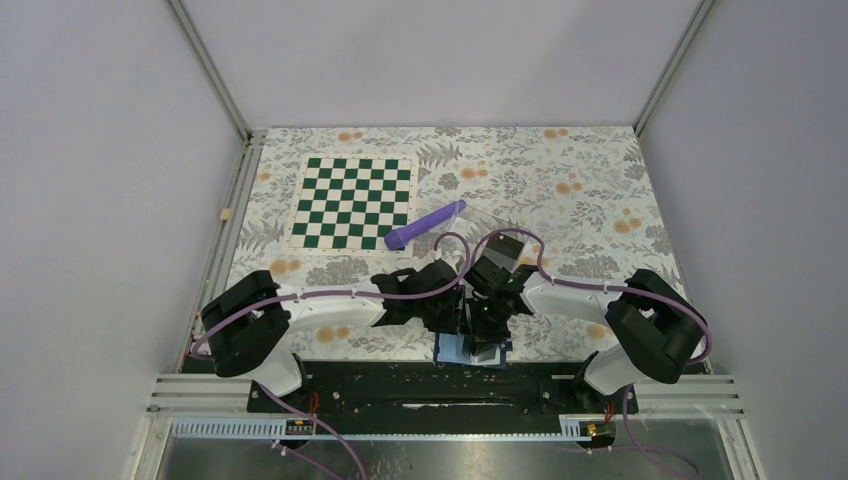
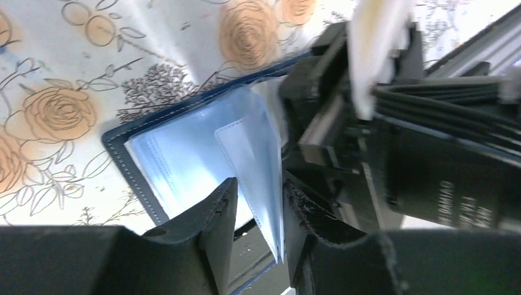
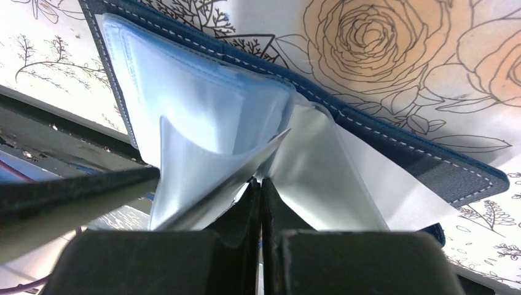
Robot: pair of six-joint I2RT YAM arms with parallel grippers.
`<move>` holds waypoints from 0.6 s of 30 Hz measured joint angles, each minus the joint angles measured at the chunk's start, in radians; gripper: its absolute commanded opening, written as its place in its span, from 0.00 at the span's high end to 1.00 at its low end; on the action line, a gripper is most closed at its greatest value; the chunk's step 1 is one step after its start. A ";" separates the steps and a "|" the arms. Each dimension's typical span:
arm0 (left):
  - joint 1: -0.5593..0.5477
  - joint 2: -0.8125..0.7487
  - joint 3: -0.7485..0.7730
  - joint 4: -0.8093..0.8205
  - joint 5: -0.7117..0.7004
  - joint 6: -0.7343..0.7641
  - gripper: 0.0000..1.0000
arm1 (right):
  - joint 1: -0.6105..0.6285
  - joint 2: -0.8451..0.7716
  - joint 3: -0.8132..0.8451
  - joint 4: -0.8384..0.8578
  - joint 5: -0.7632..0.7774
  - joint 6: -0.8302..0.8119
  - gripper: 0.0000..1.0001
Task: Put the credit cards into the card holder
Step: Turn over the card slot in the card holder.
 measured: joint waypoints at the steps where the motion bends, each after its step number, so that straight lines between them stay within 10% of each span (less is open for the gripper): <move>1: -0.001 -0.008 0.000 0.010 0.006 0.000 0.69 | 0.000 0.000 0.000 0.000 0.000 0.000 1.00; 18: -0.002 0.042 0.011 0.012 0.059 0.002 0.73 | 0.000 -0.148 0.011 -0.063 0.020 0.005 0.97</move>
